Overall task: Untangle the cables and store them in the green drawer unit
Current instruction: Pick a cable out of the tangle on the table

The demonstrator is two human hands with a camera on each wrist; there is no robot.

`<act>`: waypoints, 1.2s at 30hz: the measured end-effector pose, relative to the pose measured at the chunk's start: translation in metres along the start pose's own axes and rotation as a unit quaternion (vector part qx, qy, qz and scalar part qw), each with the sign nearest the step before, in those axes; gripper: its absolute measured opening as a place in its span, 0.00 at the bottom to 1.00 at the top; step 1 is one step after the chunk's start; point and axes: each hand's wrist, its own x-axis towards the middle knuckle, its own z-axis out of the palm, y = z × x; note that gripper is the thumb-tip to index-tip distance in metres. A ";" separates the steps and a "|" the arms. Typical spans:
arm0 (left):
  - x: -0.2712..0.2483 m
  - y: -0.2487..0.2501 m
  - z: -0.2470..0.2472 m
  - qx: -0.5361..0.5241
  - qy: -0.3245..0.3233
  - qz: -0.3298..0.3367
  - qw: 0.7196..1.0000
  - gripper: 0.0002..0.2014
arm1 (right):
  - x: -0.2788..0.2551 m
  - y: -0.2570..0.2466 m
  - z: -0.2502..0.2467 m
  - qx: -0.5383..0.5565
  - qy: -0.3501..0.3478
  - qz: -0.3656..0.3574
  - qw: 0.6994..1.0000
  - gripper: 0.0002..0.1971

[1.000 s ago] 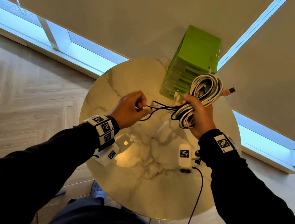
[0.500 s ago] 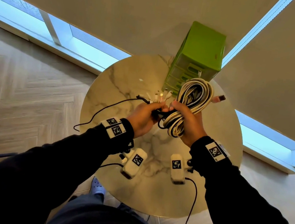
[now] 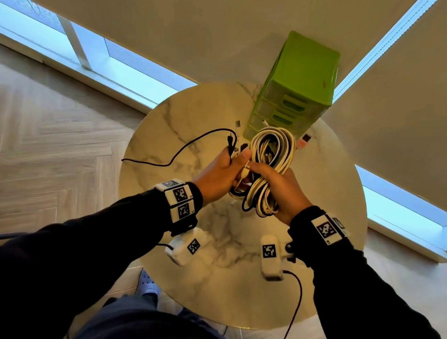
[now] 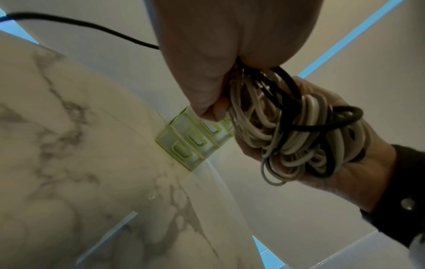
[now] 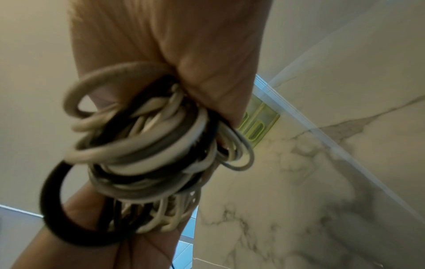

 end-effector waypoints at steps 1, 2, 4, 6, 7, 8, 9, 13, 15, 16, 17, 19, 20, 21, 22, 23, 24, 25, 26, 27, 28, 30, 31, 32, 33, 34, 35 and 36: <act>0.001 -0.002 0.000 0.005 0.001 -0.004 1.000 0.19 | 0.001 0.000 0.001 0.012 -0.009 0.004 1.000 0.14; 0.003 -0.005 0.001 0.008 0.003 -0.012 1.000 0.20 | 0.001 -0.001 0.003 0.027 -0.021 0.008 0.999 0.15; 0.008 -0.009 0.001 0.008 0.005 -0.036 0.999 0.26 | 0.001 -0.002 0.005 0.061 -0.055 0.027 0.996 0.18; 0.009 -0.007 0.002 0.001 -0.002 -0.040 0.999 0.32 | -0.001 -0.005 0.006 0.094 -0.081 0.047 0.991 0.22; 0.011 -0.007 0.001 -0.003 -0.002 -0.039 0.999 0.34 | -0.002 -0.006 0.007 0.105 -0.091 0.053 0.989 0.23; 0.014 -0.010 0.000 -0.005 0.000 -0.042 0.999 0.34 | -0.003 -0.005 0.007 0.111 -0.108 0.056 0.986 0.24; 0.014 -0.011 -0.001 -0.006 0.000 -0.056 0.998 0.35 | -0.003 -0.004 0.006 0.109 -0.128 0.056 0.984 0.25; 0.022 -0.025 -0.009 0.077 -0.031 -0.089 0.993 0.38 | 0.001 -0.007 0.003 0.044 -0.173 0.065 0.982 0.28; 0.013 -0.002 -0.011 0.164 -0.051 -0.065 0.983 0.35 | 0.002 -0.009 0.003 0.019 -0.183 0.065 0.981 0.26; 0.009 0.008 -0.011 0.203 -0.073 -0.048 0.975 0.37 | 0.002 -0.010 0.003 0.012 -0.183 0.065 0.981 0.25; 0.008 0.012 -0.012 0.237 -0.096 -0.036 0.966 0.40 | 0.002 -0.009 0.003 0.006 -0.180 0.063 0.982 0.23; 0.008 0.018 -0.015 0.288 -0.126 -0.011 0.949 0.42 | 0.003 -0.008 0.003 0.000 -0.171 0.050 0.984 0.22; 0.009 0.017 -0.017 0.306 -0.133 -0.013 0.943 0.39 | 0.003 -0.007 0.003 -0.004 -0.163 0.043 0.986 0.22; 0.011 0.016 -0.018 0.318 -0.136 -0.028 0.938 0.35 | 0.004 -0.007 0.004 -0.013 -0.152 0.037 0.988 0.23; 0.014 0.016 -0.019 0.327 -0.137 -0.049 0.934 0.29 | 0.005 -0.005 0.004 -0.027 -0.138 0.030 0.990 0.24; 0.016 0.016 -0.021 0.328 -0.136 -0.065 0.932 0.24 | 0.007 -0.004 0.005 -0.045 -0.121 0.021 0.991 0.25; 0.017 0.017 -0.021 0.332 -0.136 -0.073 0.931 0.20 | 0.008 -0.002 0.006 -0.063 -0.102 0.012 0.993 0.25; 0.018 0.018 -0.022 0.333 -0.136 -0.080 0.930 0.19 | 0.009 -0.001 0.007 -0.077 -0.083 0.003 0.994 0.24; 0.019 0.017 -0.023 0.336 -0.137 -0.081 0.928 0.19 | 0.009 0.001 0.008 -0.086 -0.070 -0.004 0.994 0.24; 0.020 0.017 -0.023 0.340 -0.138 -0.083 0.927 0.18 | 0.010 0.002 0.009 -0.089 -0.063 -0.007 0.994 0.25; 0.019 0.017 -0.021 0.346 -0.141 -0.084 0.924 0.17 | 0.010 0.003 0.009 -0.084 -0.062 -0.007 0.995 0.25; 0.018 0.014 -0.018 0.354 -0.133 -0.080 0.922 0.15 | 0.011 0.003 0.009 -0.060 -0.068 0.000 0.996 0.24; 0.018 0.013 -0.016 0.353 -0.124 -0.076 0.924 0.14 | 0.011 0.003 0.009 -0.051 -0.075 0.002 0.996 0.24; 0.017 0.014 -0.015 0.351 -0.116 -0.071 0.926 0.13 | 0.011 0.003 0.009 -0.045 -0.081 0.001 0.996 0.24; 0.016 0.014 -0.014 0.353 -0.112 -0.065 0.927 0.13 | 0.010 0.002 0.009 -0.043 -0.085 -0.003 0.995 0.24; 0.016 0.014 -0.014 0.359 -0.114 -0.057 0.925 0.12 | 0.009 0.003 0.008 -0.045 -0.084 -0.011 0.995 0.25; 0.014 0.013 -0.014 0.366 -0.119 -0.047 0.922 0.13 | 0.009 0.004 0.007 -0.048 -0.078 -0.019 0.996 0.25; 0.013 0.011 -0.015 0.374 -0.127 -0.033 0.918 0.15 | 0.010 0.005 0.006 -0.049 -0.068 -0.026 0.996 0.24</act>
